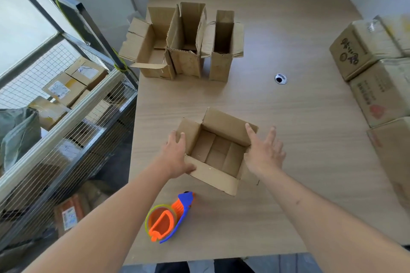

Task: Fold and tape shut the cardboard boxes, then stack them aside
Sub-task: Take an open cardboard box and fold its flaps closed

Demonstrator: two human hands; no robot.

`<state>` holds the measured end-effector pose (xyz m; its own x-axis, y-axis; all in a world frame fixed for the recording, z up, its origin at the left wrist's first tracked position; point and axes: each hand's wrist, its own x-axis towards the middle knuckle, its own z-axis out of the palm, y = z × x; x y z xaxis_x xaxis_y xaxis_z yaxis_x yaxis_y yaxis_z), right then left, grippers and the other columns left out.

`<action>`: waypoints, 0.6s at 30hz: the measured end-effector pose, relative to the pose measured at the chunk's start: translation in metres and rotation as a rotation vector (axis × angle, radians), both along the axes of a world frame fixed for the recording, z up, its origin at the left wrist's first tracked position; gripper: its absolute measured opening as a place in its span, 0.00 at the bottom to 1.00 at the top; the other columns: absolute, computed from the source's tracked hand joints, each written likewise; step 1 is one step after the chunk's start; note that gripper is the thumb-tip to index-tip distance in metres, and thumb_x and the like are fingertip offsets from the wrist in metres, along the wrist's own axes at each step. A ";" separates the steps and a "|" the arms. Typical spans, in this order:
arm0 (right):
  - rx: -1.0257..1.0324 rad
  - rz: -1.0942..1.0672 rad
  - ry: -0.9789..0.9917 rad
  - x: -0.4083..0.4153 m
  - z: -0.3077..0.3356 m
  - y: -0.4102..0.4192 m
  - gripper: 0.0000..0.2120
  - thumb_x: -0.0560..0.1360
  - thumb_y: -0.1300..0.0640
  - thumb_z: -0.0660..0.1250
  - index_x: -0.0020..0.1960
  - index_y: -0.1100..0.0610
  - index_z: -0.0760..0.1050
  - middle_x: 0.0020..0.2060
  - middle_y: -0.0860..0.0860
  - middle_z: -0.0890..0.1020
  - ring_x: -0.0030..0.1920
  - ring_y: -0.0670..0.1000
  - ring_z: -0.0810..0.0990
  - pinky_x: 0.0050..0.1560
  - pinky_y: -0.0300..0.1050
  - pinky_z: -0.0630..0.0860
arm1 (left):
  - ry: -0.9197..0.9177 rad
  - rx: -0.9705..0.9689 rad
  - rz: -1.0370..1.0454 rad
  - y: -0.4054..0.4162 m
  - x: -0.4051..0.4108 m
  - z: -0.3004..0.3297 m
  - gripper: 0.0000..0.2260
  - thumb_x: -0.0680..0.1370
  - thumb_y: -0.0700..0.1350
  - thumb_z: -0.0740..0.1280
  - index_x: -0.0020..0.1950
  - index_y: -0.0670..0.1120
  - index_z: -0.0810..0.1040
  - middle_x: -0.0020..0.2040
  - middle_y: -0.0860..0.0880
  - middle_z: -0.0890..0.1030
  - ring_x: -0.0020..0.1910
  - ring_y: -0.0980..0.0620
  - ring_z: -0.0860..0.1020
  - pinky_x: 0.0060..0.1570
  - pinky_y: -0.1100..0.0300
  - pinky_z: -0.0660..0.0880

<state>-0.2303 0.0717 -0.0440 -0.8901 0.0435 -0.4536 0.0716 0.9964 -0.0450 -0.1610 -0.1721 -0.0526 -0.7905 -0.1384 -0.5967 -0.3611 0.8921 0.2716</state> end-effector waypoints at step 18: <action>-0.618 -0.103 0.086 0.018 -0.002 0.014 0.46 0.79 0.59 0.63 0.78 0.29 0.35 0.61 0.50 0.67 0.44 0.53 0.81 0.52 0.52 0.78 | 0.354 -0.019 -0.219 0.045 0.023 -0.002 0.50 0.73 0.60 0.75 0.83 0.45 0.47 0.65 0.45 0.64 0.59 0.42 0.73 0.62 0.49 0.74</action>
<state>-0.2124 0.0860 -0.0463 -0.9296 -0.1161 -0.3497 0.1366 0.7729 -0.6197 -0.1378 -0.1269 -0.0543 -0.9582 0.0477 -0.2820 -0.0495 0.9434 0.3279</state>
